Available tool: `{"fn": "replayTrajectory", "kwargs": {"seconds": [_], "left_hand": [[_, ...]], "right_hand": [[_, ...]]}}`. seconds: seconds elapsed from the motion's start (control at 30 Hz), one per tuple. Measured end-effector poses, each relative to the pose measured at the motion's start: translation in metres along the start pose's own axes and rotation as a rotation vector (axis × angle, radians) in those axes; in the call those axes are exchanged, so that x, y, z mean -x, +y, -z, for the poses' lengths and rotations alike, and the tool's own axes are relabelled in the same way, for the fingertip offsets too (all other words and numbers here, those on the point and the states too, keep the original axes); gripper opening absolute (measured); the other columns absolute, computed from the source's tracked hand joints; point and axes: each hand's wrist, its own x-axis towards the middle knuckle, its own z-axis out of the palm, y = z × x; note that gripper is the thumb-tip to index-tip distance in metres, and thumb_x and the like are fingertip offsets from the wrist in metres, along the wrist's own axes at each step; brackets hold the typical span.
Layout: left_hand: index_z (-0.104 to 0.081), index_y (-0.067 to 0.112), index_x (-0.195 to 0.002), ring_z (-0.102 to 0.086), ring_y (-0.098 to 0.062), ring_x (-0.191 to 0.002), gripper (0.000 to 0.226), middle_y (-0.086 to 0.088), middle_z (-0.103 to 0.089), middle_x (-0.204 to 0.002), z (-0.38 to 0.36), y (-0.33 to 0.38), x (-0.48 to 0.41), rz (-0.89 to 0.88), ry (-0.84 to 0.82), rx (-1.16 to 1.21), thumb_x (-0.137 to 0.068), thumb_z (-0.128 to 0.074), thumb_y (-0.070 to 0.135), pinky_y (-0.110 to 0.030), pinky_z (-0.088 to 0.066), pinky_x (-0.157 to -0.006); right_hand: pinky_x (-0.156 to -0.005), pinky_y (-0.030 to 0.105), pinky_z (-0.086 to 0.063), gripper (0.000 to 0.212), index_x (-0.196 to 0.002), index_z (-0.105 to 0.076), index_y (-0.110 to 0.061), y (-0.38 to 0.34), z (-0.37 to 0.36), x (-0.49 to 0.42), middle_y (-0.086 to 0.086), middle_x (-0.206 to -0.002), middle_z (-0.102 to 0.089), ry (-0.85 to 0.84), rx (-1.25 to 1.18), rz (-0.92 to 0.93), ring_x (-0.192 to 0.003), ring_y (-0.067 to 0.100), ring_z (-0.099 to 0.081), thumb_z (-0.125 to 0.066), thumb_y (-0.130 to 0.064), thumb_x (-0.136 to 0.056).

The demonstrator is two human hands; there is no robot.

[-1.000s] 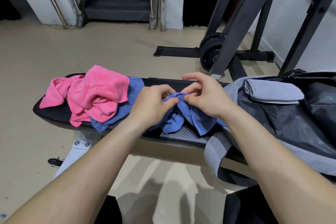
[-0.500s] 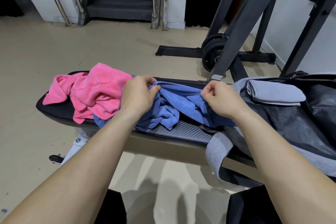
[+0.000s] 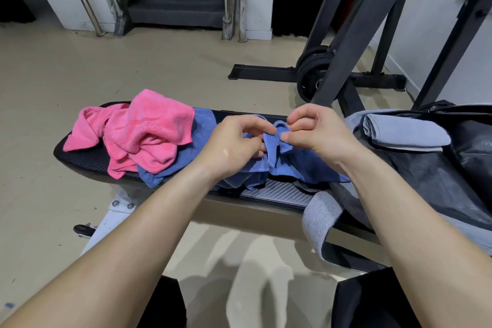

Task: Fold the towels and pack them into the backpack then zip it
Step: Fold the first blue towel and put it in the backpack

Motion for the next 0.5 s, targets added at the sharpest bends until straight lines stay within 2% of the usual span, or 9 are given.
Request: {"fn": "replayTrajectory", "kwargs": {"seconds": [0.1,0.17,0.2,0.23,0.33,0.5], "left_hand": [[-0.075,0.022,-0.096,-0.061,-0.013,-0.066,0.03,0.001,-0.072,-0.08,0.0018,0.0009,0.0025,-0.002,-0.013,-0.09,-0.081,-0.069,-0.002,-0.033,-0.056,-0.072],[-0.076,0.018,-0.09,-0.062,-0.008,-0.064,0.018,0.0,-0.072,-0.073,0.0017,0.0026,0.0039,-0.004,0.012,-0.105,-0.077,-0.081,0.006,-0.028,-0.053,-0.069],[-0.077,0.018,-0.085,-0.061,-0.004,-0.062,0.013,0.004,-0.071,-0.069,0.0019,0.003,0.0038,-0.017,0.041,-0.136,-0.076,-0.085,0.012,-0.021,-0.05,-0.064],[-0.077,0.019,-0.081,-0.06,-0.001,-0.059,0.011,0.008,-0.068,-0.066,0.0019,0.0027,0.0028,-0.033,0.07,-0.173,-0.075,-0.086,0.017,-0.015,-0.046,-0.061],[-0.075,0.022,-0.076,-0.054,0.002,-0.055,0.011,0.012,-0.063,-0.065,0.0023,-0.0003,0.0005,-0.071,0.107,-0.22,-0.075,-0.087,0.023,-0.01,-0.038,-0.058],[-0.071,0.028,-0.071,-0.052,0.003,-0.058,0.017,0.012,-0.063,-0.07,0.0047,-0.0023,0.0013,-0.109,0.096,-0.254,-0.074,-0.087,0.024,-0.009,-0.038,-0.059]], "right_hand": [[-0.064,0.026,-0.057,0.034,-0.101,-0.064,-0.008,-0.0002,-0.0026,0.0026,0.005,-0.081,-0.073,-0.057,-0.044,-0.017,-0.069,0.015,-0.069,-0.071,0.017,-0.08],[-0.071,0.028,-0.059,0.039,-0.109,-0.065,-0.01,-0.0004,-0.0031,0.004,0.011,-0.095,-0.075,-0.092,-0.07,-0.03,-0.079,0.02,-0.072,-0.069,0.018,-0.081],[-0.076,0.03,-0.06,0.042,-0.113,-0.065,-0.01,-0.0006,-0.0037,0.0045,0.015,-0.102,-0.075,-0.109,-0.089,-0.033,-0.085,0.023,-0.072,-0.069,0.018,-0.081],[-0.08,0.033,-0.06,0.045,-0.116,-0.064,-0.009,-0.0005,-0.0047,0.0047,0.017,-0.105,-0.075,-0.124,-0.109,-0.036,-0.089,0.027,-0.073,-0.068,0.018,-0.081],[-0.089,0.037,-0.06,0.052,-0.126,-0.06,-0.006,-0.0008,-0.0089,0.0062,0.016,-0.106,-0.076,-0.155,-0.12,-0.041,-0.098,0.033,-0.073,-0.071,0.017,-0.08],[-0.094,0.042,-0.058,0.054,-0.131,-0.057,-0.002,-0.0016,-0.0095,0.008,0.016,-0.107,-0.076,-0.194,-0.111,-0.064,-0.105,0.036,-0.071,-0.071,0.016,-0.082]]}}
